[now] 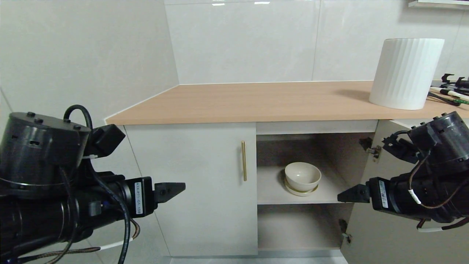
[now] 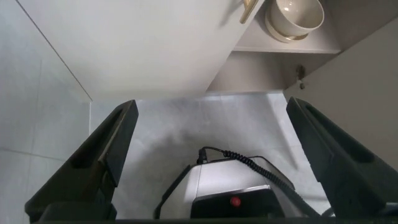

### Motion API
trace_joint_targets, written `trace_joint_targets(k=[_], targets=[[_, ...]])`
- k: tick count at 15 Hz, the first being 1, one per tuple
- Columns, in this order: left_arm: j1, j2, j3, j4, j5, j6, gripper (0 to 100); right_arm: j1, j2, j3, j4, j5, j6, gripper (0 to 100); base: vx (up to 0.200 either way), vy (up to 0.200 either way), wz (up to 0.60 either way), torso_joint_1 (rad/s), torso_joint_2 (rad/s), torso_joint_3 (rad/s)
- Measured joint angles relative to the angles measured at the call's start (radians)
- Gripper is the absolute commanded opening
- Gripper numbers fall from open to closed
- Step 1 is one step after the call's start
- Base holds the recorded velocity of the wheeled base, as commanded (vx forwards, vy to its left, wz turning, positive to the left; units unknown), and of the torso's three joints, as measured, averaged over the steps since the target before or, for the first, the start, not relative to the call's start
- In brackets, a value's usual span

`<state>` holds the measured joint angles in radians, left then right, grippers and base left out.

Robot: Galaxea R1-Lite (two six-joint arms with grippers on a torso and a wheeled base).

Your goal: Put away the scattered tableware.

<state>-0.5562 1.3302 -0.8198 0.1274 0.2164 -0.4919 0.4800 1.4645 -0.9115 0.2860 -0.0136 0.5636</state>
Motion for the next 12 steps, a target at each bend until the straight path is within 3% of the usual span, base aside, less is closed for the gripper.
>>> trace_joint_targets(k=[1, 4, 12], targets=[[0.0, -0.001, 0.0, 0.0, -0.002, 0.0, 100, 0.001, -0.003, 0.002, 0.0, 0.0, -0.001, 100, 0.0, 0.0, 0.0, 0.0, 0.0, 0.0], [-0.004, -0.003, 0.002, 0.013, -0.04, -0.002, 100, 0.011, -0.004, 0.013, 0.001, -0.002, -0.003, 100, -0.2, 0.0, 0.0, 0.004, 0.0, 0.004], [-0.007, -0.003, 0.003, 0.021, -0.043, -0.001, 100, 0.023, -0.007, 0.019, 0.002, -0.006, -0.004, 100, -0.2, 0.0, 0.0, 0.004, 0.0, 0.002]])
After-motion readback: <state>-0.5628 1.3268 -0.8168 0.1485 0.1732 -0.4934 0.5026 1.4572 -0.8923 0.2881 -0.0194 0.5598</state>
